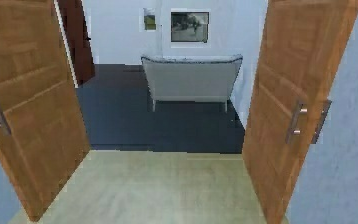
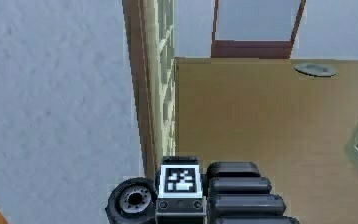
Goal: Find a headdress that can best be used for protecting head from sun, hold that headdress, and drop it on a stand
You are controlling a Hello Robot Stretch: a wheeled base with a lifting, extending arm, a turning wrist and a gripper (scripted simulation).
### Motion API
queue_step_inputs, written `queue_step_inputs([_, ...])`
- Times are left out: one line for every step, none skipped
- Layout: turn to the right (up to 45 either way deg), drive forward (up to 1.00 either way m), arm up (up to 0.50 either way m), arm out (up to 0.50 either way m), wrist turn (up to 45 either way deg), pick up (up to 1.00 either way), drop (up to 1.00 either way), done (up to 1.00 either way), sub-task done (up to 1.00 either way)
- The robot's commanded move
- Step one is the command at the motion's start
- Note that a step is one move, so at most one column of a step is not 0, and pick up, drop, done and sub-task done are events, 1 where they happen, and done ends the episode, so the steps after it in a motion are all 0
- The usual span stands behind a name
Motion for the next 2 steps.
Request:
queue_step_inputs([-18.0, 0.00, 0.00, 0.00, 0.0, 0.00, 0.00, 0.00, 0.00])
queue_step_inputs([0.0, 0.05, 0.00, 0.00, 0.0, 0.00, 0.00, 0.00, 0.00])
